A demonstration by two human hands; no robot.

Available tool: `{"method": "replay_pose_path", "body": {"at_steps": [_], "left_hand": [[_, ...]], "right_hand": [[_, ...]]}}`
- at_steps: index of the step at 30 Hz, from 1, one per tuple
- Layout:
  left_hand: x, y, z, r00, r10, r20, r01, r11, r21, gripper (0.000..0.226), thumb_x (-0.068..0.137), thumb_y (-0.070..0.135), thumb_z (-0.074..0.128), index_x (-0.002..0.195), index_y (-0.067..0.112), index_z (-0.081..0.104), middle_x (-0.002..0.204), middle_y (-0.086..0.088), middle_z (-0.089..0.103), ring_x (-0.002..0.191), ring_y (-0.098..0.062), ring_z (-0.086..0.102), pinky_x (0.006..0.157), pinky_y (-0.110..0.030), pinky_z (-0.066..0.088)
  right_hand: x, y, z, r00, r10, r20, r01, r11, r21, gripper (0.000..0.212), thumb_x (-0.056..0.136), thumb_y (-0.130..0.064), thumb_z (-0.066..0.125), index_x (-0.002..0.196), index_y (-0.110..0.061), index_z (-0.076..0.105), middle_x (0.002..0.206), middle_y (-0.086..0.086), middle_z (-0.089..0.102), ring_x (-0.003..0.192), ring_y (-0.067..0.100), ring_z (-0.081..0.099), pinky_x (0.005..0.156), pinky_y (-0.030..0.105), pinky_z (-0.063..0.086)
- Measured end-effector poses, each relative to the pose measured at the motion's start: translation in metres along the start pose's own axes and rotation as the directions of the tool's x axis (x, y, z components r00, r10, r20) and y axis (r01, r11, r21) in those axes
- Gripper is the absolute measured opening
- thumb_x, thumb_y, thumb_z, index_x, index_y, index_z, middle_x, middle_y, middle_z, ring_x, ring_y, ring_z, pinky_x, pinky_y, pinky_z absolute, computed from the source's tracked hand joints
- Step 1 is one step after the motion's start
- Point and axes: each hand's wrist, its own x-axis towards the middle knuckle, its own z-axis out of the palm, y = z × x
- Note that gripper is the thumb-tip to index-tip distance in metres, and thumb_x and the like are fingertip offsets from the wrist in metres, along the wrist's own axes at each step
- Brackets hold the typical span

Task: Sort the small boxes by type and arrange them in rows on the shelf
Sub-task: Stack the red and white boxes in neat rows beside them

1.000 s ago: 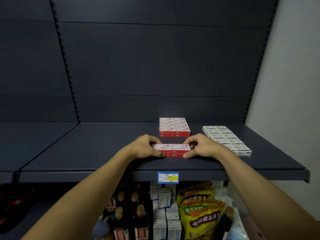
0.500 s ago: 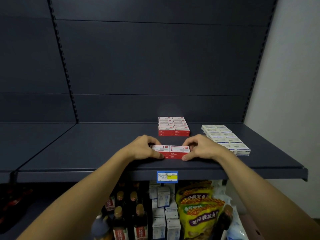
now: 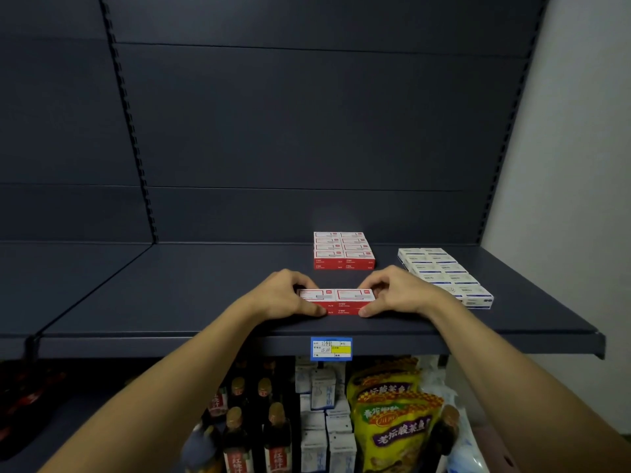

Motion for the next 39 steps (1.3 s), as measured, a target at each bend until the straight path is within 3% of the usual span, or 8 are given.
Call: {"method": "replay_pose_path", "body": {"at_steps": [8, 14, 18, 20, 23, 27, 32, 39], "left_hand": [[-0.002, 0.002, -0.003, 1.000, -0.007, 0.016, 0.007, 1.000, 0.015, 0.031, 0.072, 0.038, 0.087, 0.098, 0.030, 0.073, 0.104, 0.012, 0.070, 0.096, -0.006, 0.065, 0.087, -0.025, 0.054], [-0.001, 0.002, -0.004, 0.997, -0.035, 0.065, 0.031, 0.997, 0.065, 0.039, 0.074, 0.041, 0.085, 0.107, 0.030, 0.069, 0.108, 0.012, 0.068, 0.099, -0.005, 0.064, 0.093, -0.028, 0.054], [0.004, 0.004, -0.014, 0.991, -0.069, 0.117, 0.063, 0.997, 0.052, 0.062, 0.067, 0.058, 0.083, 0.119, 0.031, 0.064, 0.112, 0.013, 0.066, 0.104, -0.005, 0.062, 0.091, -0.026, 0.051], [0.012, 0.001, -0.023, 0.998, -0.058, 0.037, 0.060, 0.997, -0.053, 0.051, 0.076, 0.058, 0.078, 0.115, 0.026, 0.067, 0.111, 0.010, 0.069, 0.105, -0.007, 0.063, 0.091, -0.024, 0.049], [0.031, -0.004, -0.033, 0.988, -0.090, -0.127, 0.062, 0.977, -0.205, 0.035, 0.095, 0.050, 0.060, 0.095, 0.017, 0.071, 0.096, 0.003, 0.071, 0.089, -0.012, 0.063, 0.085, -0.028, 0.048], [0.062, -0.012, -0.032, 0.925, -0.271, -0.266, 0.208, 0.947, -0.244, 0.022, 0.097, 0.019, 0.060, 0.082, 0.006, 0.072, 0.076, -0.007, 0.068, 0.065, -0.016, 0.061, 0.054, -0.021, 0.048], [0.094, -0.004, -0.017, 0.886, -0.389, -0.250, 0.323, 0.907, -0.270, 0.028, 0.094, 0.030, 0.065, 0.084, 0.005, 0.073, 0.081, -0.010, 0.074, 0.077, -0.024, 0.073, 0.080, -0.037, 0.061], [0.117, 0.011, -0.008, 0.835, -0.463, -0.296, 0.380, 0.876, -0.298, 0.029, 0.084, 0.028, 0.081, 0.091, 0.004, 0.068, 0.080, -0.011, 0.073, 0.075, -0.024, 0.074, 0.071, -0.037, 0.063]], "right_hand": [[0.004, 0.002, 0.003, 1.000, -0.009, 0.001, 0.009, 1.000, 0.013, 0.042, 0.052, -0.044, 0.092, 0.090, -0.038, 0.077, 0.102, -0.014, 0.072, 0.097, 0.009, 0.068, 0.098, 0.042, 0.052], [0.000, -0.002, 0.003, 0.999, 0.016, 0.035, -0.016, 1.000, -0.012, 0.037, 0.066, -0.033, 0.091, 0.099, -0.030, 0.073, 0.102, -0.010, 0.074, 0.095, 0.008, 0.069, 0.097, 0.039, 0.053], [-0.002, -0.004, -0.004, 0.997, 0.058, 0.045, -0.058, 0.998, 0.000, 0.058, 0.057, -0.055, 0.088, 0.108, -0.032, 0.070, 0.096, -0.008, 0.072, 0.086, 0.006, 0.068, 0.086, 0.029, 0.053], [0.000, -0.003, -0.008, 0.996, 0.065, -0.064, -0.060, 0.995, 0.082, 0.059, 0.057, -0.069, 0.079, 0.103, -0.032, 0.073, 0.096, -0.007, 0.072, 0.085, 0.010, 0.067, 0.078, 0.029, 0.052], [0.012, 0.001, -0.011, 0.936, 0.157, -0.315, -0.090, 0.972, 0.217, 0.034, 0.080, -0.054, 0.073, 0.088, -0.021, 0.074, 0.080, 0.002, 0.072, 0.066, 0.017, 0.065, 0.069, 0.032, 0.054], [0.035, 0.003, -0.011, 0.786, 0.322, -0.528, -0.190, 0.938, 0.290, 0.018, 0.087, -0.031, 0.073, 0.079, -0.015, 0.072, 0.073, 0.006, 0.072, 0.056, 0.018, 0.064, 0.068, 0.033, 0.057], [0.064, 0.003, -0.012, 0.674, 0.495, -0.548, -0.337, 0.866, 0.369, 0.018, 0.082, -0.027, 0.070, 0.079, -0.009, 0.070, 0.081, 0.011, 0.073, 0.056, 0.022, 0.069, 0.055, 0.025, 0.054], [0.090, 0.004, -0.010, 0.654, 0.549, -0.520, -0.393, 0.834, 0.387, 0.021, 0.082, -0.022, 0.070, 0.086, -0.002, 0.070, 0.085, 0.013, 0.073, 0.050, 0.020, 0.065, 0.044, 0.020, 0.045]]}}
